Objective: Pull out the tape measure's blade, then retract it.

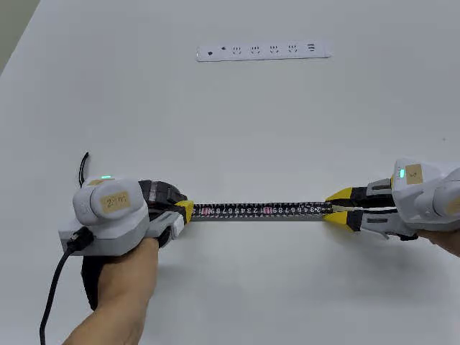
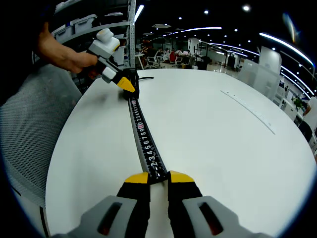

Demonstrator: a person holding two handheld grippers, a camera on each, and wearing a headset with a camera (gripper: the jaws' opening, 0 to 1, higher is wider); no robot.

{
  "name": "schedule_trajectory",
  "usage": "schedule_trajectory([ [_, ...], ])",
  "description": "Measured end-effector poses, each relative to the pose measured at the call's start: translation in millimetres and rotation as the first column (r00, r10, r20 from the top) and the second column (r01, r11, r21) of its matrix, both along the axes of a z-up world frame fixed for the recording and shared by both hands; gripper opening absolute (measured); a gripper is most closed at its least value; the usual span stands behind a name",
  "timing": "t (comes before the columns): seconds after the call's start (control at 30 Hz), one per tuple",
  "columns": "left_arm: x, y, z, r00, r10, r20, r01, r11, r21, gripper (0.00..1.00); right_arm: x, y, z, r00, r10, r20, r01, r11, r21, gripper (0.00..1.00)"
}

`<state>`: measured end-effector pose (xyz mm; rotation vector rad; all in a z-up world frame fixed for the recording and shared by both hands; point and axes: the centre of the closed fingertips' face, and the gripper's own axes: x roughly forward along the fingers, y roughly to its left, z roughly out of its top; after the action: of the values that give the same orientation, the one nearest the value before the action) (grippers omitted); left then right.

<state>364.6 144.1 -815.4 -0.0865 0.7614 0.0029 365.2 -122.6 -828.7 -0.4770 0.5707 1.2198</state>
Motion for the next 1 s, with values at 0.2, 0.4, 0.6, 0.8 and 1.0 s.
schedule_trajectory([
  [0.2, -0.3, 0.2, 0.0, 1.0, -0.002, 0.001, 0.002, 1.0, -0.003, 0.62, 0.6, -0.1, -0.5, 1.0, 0.001, 0.0, -0.001, 1.0, -0.002, 0.1],
  [0.4, -0.2, 0.5, -0.3, 1.0, -0.005, -0.003, 0.005, 1.0, -0.008, 0.62, 0.5, 0.9, 0.2, 1.0, 0.002, -0.002, -0.002, 1.0, -0.005, 0.1],
  [0.6, -0.3, 0.3, -0.2, 1.0, -0.006, -0.001, 0.006, 1.0, -0.012, 0.63, 1.0, 1.0, 0.5, 1.0, 0.004, -0.003, -0.004, 1.0, -0.005, 0.1],
  [0.8, -0.6, -1.2, 0.0, 1.0, -0.011, -0.014, 0.011, 1.0, -0.014, 0.65, -1.9, 2.1, -0.5, 1.0, 0.01, -0.007, -0.01, 1.0, -0.008, 0.11],
  [1.0, -0.6, -1.2, 0.5, 1.0, -0.007, -0.021, 0.007, 1.0, -0.011, 0.66, -1.0, 2.7, -0.5, 1.0, 0.011, -0.007, -0.011, 1.0, -0.007, 0.11],
])
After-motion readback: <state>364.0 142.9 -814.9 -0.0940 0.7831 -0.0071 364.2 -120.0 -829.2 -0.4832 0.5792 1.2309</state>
